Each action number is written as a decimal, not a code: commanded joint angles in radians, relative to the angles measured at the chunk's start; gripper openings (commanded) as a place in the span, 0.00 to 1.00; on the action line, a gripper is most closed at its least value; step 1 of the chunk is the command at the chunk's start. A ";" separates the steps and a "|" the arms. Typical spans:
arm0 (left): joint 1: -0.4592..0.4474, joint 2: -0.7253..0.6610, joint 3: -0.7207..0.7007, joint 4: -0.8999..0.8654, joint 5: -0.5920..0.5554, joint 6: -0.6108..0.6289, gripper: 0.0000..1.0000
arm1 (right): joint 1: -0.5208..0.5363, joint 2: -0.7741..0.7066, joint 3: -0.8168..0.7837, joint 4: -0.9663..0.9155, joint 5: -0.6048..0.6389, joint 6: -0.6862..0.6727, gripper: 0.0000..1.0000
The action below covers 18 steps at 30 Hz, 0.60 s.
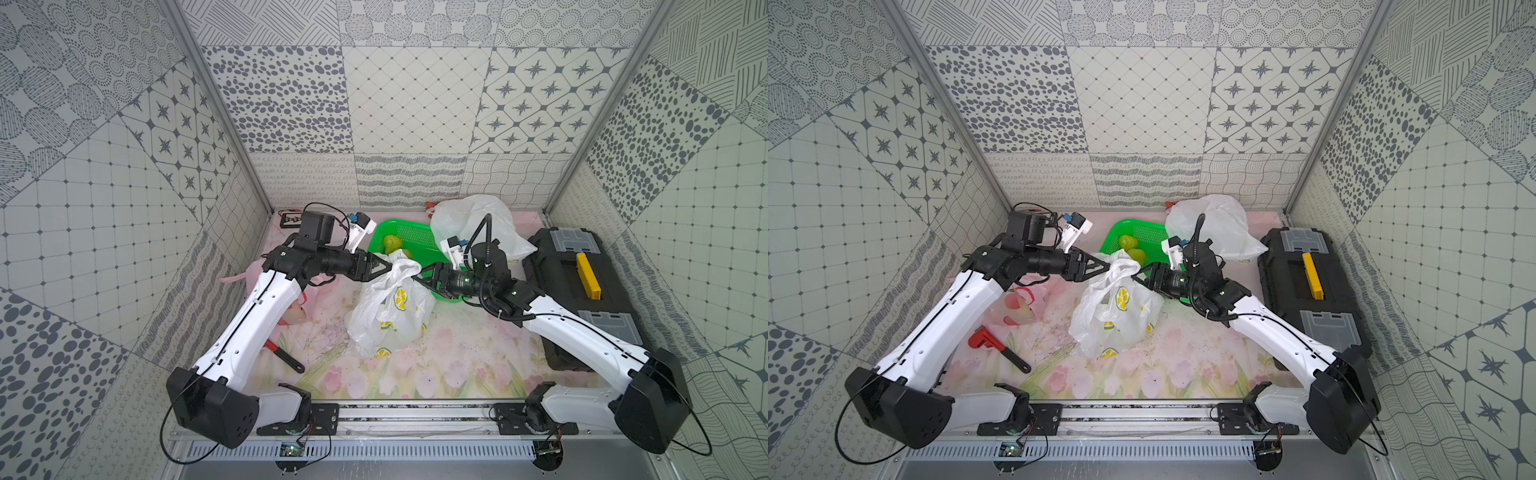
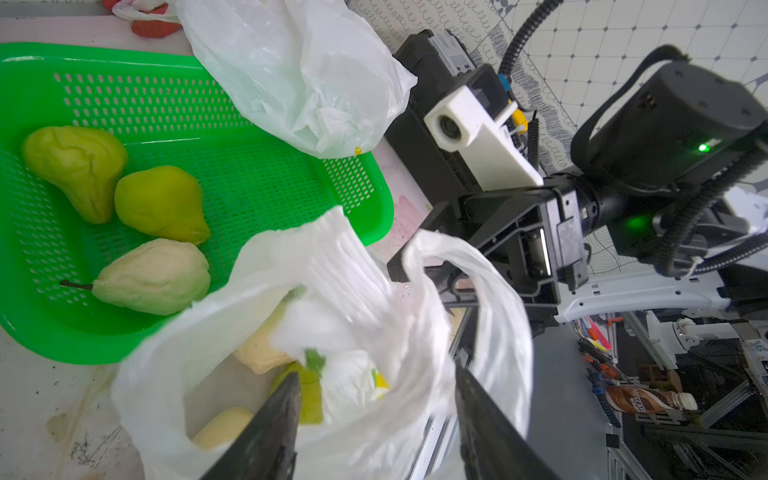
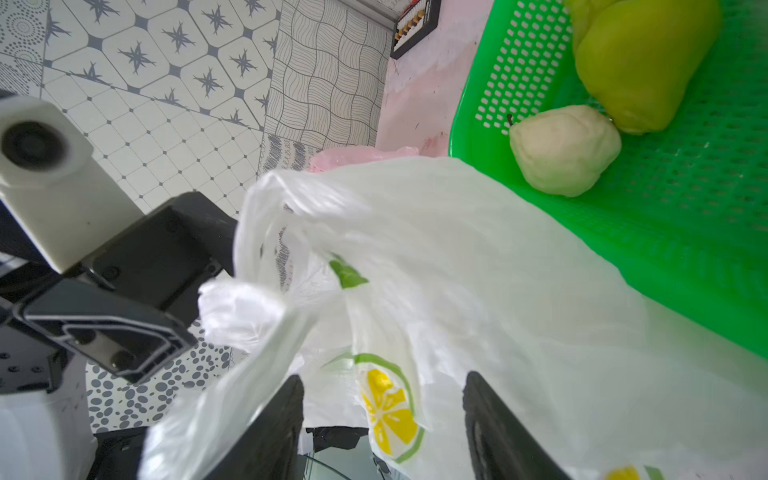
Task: Place the pears into plastic bags & tie knots
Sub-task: Adjust the plastic bag at the center of the board.
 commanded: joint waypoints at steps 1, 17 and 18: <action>0.010 -0.052 -0.033 0.012 -0.025 0.058 0.60 | 0.014 0.026 0.054 0.104 0.033 0.052 0.63; -0.012 -0.047 -0.131 0.135 -0.061 0.162 0.97 | 0.041 0.115 0.191 0.102 0.092 0.065 0.62; -0.012 -0.038 -0.134 0.148 -0.063 0.170 0.94 | 0.040 0.119 0.198 0.103 0.093 0.068 0.62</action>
